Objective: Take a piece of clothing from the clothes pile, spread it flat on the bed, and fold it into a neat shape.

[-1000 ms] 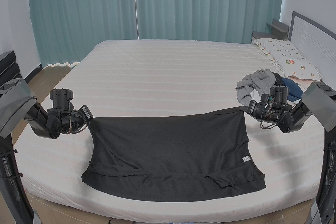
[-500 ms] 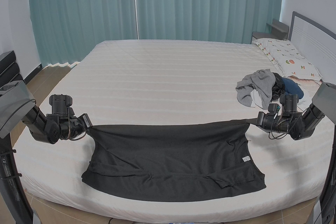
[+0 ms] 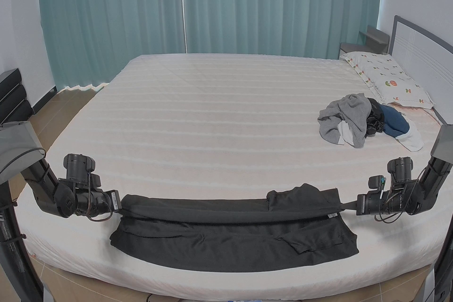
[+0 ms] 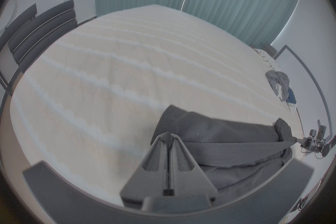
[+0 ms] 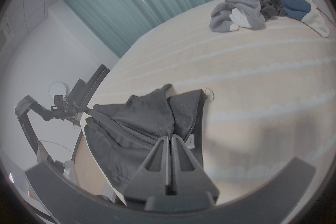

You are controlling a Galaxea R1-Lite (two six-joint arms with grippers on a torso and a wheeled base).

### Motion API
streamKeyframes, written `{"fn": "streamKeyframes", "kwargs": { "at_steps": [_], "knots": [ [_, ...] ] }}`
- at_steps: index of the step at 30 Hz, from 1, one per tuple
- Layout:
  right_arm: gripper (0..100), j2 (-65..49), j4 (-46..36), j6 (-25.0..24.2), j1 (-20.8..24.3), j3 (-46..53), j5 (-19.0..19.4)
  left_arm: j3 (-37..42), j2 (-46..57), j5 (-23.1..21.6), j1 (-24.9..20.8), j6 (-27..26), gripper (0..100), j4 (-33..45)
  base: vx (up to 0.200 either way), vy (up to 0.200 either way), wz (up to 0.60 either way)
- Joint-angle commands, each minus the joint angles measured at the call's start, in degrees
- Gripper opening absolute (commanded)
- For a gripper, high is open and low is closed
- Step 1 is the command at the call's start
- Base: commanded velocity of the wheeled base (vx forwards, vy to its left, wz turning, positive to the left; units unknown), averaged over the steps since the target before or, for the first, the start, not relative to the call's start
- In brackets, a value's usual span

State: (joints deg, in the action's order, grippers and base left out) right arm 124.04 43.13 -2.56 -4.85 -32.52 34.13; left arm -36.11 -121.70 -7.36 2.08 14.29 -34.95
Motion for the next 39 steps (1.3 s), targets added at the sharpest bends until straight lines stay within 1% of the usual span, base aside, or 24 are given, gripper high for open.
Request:
{"fn": "streamKeyframes", "kwargs": {
  "at_steps": [1,11,12,18,21,23,24,26,27,28,29,30,32,33,34,35,36,37,39],
  "knots": [
    [0,1.5,0.2,0.7,-0.1,1.1,-0.3,2.2,-0.6,0.1,-0.9,0.0,0,-0.1,0.0,0.0,0.0],
    [0,2.9,0.0,1.1,0.1,1.1,-1.0,3.6,-1.2,0.1,-2.3,0.4,0,0.0,0.0,0.0,0.0],
    [100,3.0,0.2,1.1,0.1,1.1,-0.9,3.8,-1.0,0.0,-2.8,0.7,100,0.1,0.0,0.0,0.0],
    [100,2.0,0.4,-0.5,-0.2,0.5,-0.2,4.6,-0.2,0.1,-3.2,0.8,100,0.1,0.0,0.0,0.0],
    [100,-0.6,0.5,-5.5,-0.4,-0.3,0.0,5.1,3.1,0.1,-3.0,2.6,100,0.1,0.0,0.0,0.0],
    [100,-2.2,0.5,-9.2,-0.2,-1.0,0.0,5.0,5.4,0.0,-2.8,5.8,100,0.1,0.0,0.0,0.0],
    [100,-2.5,0.5,-10.1,-0.2,-1.1,0.0,4.9,5.9,-0.2,-2.7,6.5,100,0.1,0.0,0.0,0.0],
    [100,-3.4,0.5,-14.5,0.3,-1.8,-0.4,3.9,7.7,-1.0,-2.2,10.5,100,0.0,0.0,0.0,0.0],
    [100,-3.4,0.5,-14.8,0.4,-1.8,-0.4,3.9,7.7,-1.1,-2.1,10.7,100,0.0,0.0,0.0,0.0],
    [100,-3.4,0.5,-18.2,0.7,-2.0,-0.6,2.8,7.7,-1.6,-1.6,12.6,100,0.0,0.0,0.0,0.0],
    [100,-3.4,0.5,-18.5,0.8,-2.0,-0.6,2.7,7.7,-1.7,-1.6,12.8,100,0.0,0.0,0.0,0.0],
    [100,-3.1,0.5,-22.0,1.2,-2.1,-0.7,1.3,7.2,-2.7,-1.3,14.5,100,0.0,0.0,0.0,0.0],
    [100,-2.6,0.6,-24.9,1.2,-2.4,-0.6,-0.3,6.4,-3.9,-0.9,16.7,100,0.0,0.0,0.0,0.0],
    [100,-2.6,0.6,-24.9,1.2,-2.4,-0.6,-0.3,6.4,-3.9,-0.9,16.7,100,0.0,0.0,0.0,0.0],
    [100,-2.0,0.5,-27.8,1.1,-2.9,-0.6,-2.2,4.3,-5.6,-0.9,18.9,100,0.0,0.0,0.0,0.0],
    [100,-1.5,0.6,-29.1,1.0,-2.9,-0.6,-3.3,2.5,-5.9,-0.9,19.6,100,0.0,0.0,0.0,0.0],
    [100,-1.4,0.6,-29.3,1.0,-2.9,-0.6,-3.4,2.3,-5.9,-0.9,19.7,100,0.0,0.0,0.0,0.0],
    [100,-0.7,0.6,-31.2,0.9,-2.9,-0.5,-5.6,-0.9,-5.8,-0.7,19.9,100,0.0,0.0,0.0,0.0],
    [100,0.2,0.6,-32.2,0.9,-3.0,-0.6,-8.1,-4.2,-5.8,0.0,20.1,100,0.0,0.0,0.0,0.0]
  ]
}}
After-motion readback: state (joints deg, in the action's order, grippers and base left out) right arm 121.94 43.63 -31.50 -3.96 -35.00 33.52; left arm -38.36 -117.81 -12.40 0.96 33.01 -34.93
